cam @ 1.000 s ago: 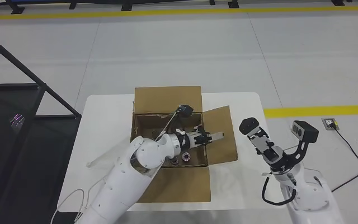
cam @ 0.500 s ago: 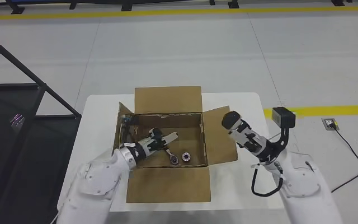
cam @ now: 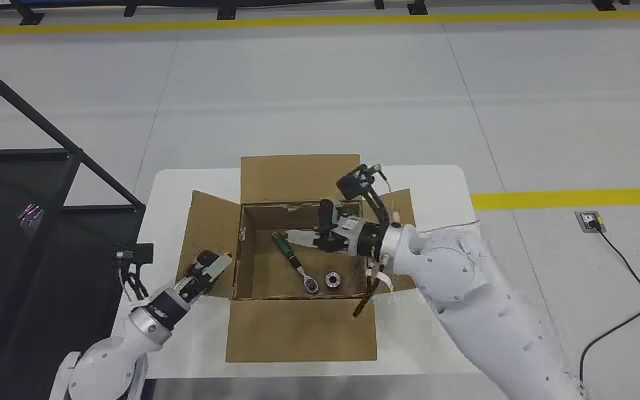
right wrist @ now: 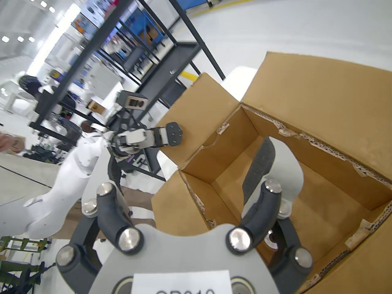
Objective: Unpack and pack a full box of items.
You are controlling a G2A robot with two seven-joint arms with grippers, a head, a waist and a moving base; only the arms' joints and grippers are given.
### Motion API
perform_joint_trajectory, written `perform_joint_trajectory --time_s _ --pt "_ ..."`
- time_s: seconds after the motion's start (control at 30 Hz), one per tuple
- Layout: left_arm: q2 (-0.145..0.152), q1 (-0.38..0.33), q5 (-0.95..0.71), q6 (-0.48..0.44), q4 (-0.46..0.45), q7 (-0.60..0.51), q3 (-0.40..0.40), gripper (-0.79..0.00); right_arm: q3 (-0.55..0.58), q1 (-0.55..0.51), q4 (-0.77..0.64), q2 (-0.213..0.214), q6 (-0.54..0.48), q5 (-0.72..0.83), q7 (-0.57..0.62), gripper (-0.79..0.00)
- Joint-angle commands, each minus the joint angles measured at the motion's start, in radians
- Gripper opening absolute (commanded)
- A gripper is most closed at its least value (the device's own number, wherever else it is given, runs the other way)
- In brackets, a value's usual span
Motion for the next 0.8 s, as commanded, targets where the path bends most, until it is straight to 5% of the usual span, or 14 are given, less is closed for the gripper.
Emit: perform_joint_trajectory --time_s 0.0,0.17,0.63,0.77 --pt "0.002 0.026 -0.021 -0.019 0.007 0.008 -0.023 0.0 -0.102 0.083 0.088 -0.031 0.078 -0.041 -0.014 0.0" --pt "0.005 0.065 -0.067 -0.064 0.016 0.032 -0.053 0.0 -0.288 0.22 0.275 -0.116 0.25 -0.122 -0.042 0.0" --pt "0.014 0.118 -0.178 -0.198 0.036 0.038 -0.083 0.0 -0.294 0.21 0.276 -0.116 0.239 -0.144 -0.051 0.0" --pt "0.014 0.118 -0.178 -0.198 0.036 0.038 -0.083 0.0 -0.375 0.26 0.324 -0.147 0.29 -0.238 0.062 0.0"
